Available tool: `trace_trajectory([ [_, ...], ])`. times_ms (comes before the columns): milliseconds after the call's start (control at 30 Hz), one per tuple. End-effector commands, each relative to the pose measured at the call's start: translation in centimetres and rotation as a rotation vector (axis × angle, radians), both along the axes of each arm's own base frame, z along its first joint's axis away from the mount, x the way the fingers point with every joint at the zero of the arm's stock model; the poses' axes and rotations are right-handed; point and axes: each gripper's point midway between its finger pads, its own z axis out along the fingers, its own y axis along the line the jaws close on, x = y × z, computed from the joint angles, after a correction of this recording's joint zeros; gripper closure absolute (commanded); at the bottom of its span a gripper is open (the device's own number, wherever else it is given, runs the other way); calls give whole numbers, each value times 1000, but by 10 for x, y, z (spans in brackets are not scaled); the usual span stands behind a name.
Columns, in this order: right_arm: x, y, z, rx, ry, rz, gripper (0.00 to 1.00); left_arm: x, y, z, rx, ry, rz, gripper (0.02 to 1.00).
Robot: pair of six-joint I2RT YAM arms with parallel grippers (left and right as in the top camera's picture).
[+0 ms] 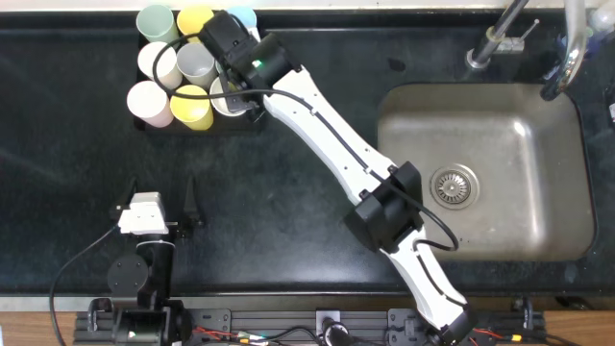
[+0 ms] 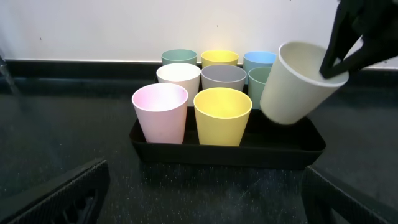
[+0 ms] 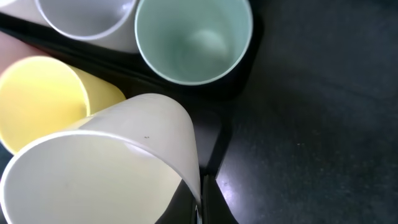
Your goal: Store Cups
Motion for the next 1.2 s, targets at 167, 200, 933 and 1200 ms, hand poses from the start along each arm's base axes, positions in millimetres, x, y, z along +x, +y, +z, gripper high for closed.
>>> trace_trajectory([
  [167,-1,10,3,25,-6,15,956,-1,0,2,21,-8,-5,18],
  [200,-1,10,0,21,1,16,956,-1,0,2,21,-8,-5,20],
  [933,-11,0,-31,-46,74,15,956,-1,0,2,21,-8,-5,20],
  [1200,-12,0,-32,-50,79,16,956,-1,0,2,21,-8,-5,18],
])
